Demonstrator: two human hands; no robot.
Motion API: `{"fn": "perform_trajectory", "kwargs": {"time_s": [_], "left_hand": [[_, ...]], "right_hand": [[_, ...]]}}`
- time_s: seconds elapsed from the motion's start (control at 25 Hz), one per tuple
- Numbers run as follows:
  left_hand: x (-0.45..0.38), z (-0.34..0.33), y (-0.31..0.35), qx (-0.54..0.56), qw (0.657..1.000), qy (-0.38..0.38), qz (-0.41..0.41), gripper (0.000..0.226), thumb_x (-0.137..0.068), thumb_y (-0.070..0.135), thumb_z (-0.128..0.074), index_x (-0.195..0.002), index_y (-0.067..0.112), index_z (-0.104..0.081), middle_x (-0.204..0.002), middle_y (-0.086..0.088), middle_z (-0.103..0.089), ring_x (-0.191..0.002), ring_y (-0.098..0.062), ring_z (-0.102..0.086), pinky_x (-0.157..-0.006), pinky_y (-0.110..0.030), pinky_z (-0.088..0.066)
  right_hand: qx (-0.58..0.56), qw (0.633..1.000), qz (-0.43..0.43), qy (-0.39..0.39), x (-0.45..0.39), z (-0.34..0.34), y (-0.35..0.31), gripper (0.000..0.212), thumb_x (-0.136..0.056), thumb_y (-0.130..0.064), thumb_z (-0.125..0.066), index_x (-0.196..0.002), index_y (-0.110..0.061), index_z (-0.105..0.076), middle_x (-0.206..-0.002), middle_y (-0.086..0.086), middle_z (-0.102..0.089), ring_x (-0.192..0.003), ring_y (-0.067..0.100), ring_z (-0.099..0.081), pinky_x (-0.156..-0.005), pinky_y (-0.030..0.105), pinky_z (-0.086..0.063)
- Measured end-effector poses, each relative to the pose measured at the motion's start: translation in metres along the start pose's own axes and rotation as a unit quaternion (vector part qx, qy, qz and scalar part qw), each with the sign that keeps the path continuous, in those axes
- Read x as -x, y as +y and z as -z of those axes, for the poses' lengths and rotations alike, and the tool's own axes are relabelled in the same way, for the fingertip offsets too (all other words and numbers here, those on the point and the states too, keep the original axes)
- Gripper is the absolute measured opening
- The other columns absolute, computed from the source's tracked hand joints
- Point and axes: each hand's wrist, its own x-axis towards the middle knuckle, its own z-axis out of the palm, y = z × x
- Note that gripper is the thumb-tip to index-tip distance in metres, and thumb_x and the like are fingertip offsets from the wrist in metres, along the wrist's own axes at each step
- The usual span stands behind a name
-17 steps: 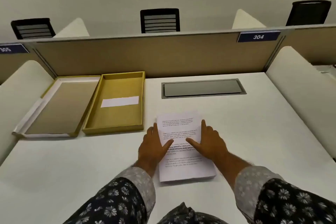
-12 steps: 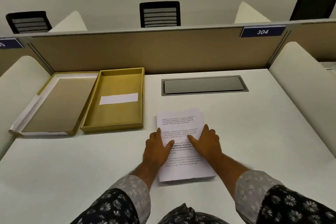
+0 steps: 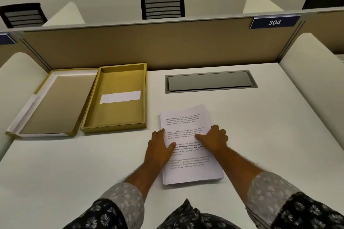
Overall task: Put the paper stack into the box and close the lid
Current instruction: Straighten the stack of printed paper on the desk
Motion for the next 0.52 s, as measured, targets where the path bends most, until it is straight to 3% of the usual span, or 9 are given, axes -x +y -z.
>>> {"fn": "perform_trajectory", "kwargs": {"time_s": [0.28, 0.4, 0.52], "left_hand": [[-0.007, 0.004, -0.013, 0.006, 0.999, -0.03, -0.012, 0.083, -0.095, 0.063, -0.06, -0.162, 0.024, -0.031, -0.16, -0.002, -0.042, -0.141, -0.027, -0.052, -0.113, -0.043, -0.048], [-0.009, 0.003, -0.017, -0.004, 0.999, -0.034, -0.022, 0.085, -0.094, 0.061, -0.062, -0.163, 0.023, -0.029, -0.16, -0.002, -0.041, -0.141, -0.026, -0.051, -0.111, -0.042, -0.048], [-0.01, 0.002, -0.019, -0.005, 0.999, -0.033, -0.023, 0.086, -0.094, 0.065, -0.06, -0.163, 0.024, -0.029, -0.162, -0.002, -0.04, -0.143, -0.027, -0.05, -0.112, -0.042, -0.047]], "right_hand": [[-0.089, 0.991, 0.049, -0.088, -0.001, 0.01, 0.0, 0.075, -0.084, -0.038, -0.085, -0.136, -0.015, -0.036, -0.135, 0.011, -0.064, -0.112, 0.033, -0.071, -0.095, 0.05, -0.062], [-0.136, 0.982, 0.057, -0.117, -0.001, 0.016, 0.006, 0.067, -0.085, -0.032, -0.085, -0.13, -0.019, -0.037, -0.133, 0.01, -0.066, -0.098, 0.024, -0.071, -0.076, 0.038, -0.063], [-0.183, 0.973, 0.051, -0.133, 0.001, 0.016, 0.007, 0.071, -0.085, -0.035, -0.086, -0.134, -0.021, -0.037, -0.129, 0.008, -0.065, -0.102, 0.03, -0.073, -0.085, 0.047, -0.066]]}}
